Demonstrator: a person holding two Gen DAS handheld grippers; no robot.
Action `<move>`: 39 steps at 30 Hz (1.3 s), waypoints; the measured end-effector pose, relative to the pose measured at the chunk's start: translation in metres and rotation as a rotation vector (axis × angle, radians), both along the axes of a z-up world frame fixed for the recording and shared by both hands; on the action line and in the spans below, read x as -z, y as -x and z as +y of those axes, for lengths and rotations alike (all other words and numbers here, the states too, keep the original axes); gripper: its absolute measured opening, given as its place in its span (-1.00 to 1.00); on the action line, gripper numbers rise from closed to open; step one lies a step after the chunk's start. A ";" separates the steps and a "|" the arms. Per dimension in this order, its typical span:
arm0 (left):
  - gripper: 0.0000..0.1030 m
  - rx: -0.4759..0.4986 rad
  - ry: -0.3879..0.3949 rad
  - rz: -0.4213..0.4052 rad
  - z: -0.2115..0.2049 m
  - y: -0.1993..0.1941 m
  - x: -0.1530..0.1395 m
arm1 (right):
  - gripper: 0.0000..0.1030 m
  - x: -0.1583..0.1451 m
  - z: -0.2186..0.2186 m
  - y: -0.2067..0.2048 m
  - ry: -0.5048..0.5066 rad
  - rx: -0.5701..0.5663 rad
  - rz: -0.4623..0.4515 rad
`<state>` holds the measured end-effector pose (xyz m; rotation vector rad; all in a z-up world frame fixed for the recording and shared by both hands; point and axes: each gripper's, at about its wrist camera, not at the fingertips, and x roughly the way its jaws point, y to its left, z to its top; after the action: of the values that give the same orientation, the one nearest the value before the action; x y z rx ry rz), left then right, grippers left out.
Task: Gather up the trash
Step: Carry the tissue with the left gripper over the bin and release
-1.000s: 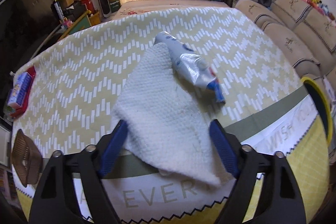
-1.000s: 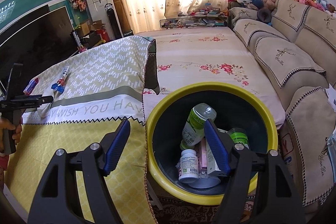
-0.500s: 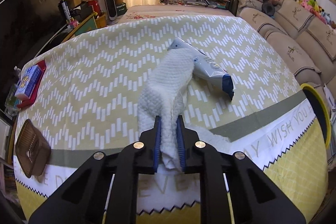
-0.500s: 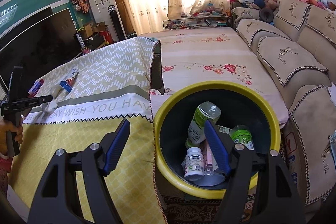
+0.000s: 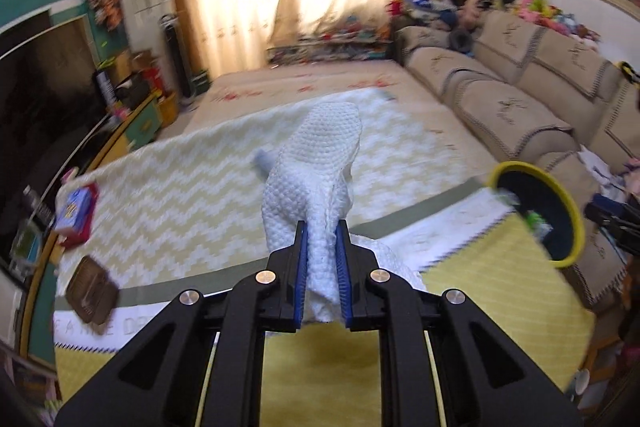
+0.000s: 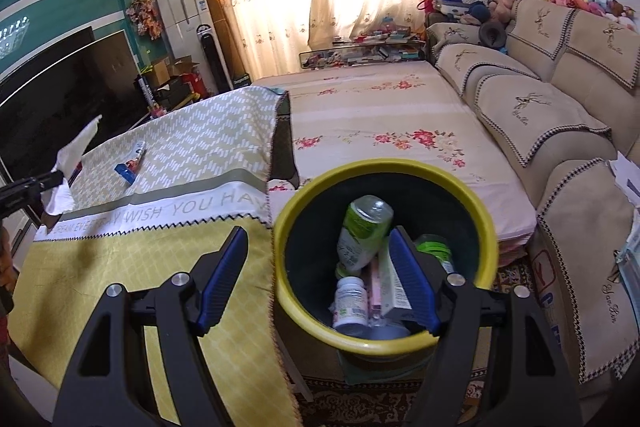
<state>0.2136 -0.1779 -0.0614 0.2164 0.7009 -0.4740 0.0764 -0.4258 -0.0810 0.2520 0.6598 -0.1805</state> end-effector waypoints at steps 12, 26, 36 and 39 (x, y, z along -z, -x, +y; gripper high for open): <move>-0.72 0.370 0.020 0.070 -0.166 0.045 -0.004 | 0.35 -0.005 -0.048 0.050 0.043 0.168 -0.025; 0.09 0.434 -0.014 0.175 -0.277 0.028 0.045 | 0.42 0.001 -0.085 0.078 0.014 0.253 -0.035; 0.38 0.281 0.112 0.074 -0.153 0.041 0.000 | 0.42 0.004 -0.041 0.032 0.027 0.097 -0.007; 0.56 0.215 0.145 0.047 -0.106 0.050 -0.008 | 0.42 0.000 -0.017 0.009 0.045 0.022 -0.002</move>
<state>0.1636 -0.2843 -0.0530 0.1450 0.6896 -0.7345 0.0673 -0.4430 -0.0806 0.2160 0.6503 -0.2155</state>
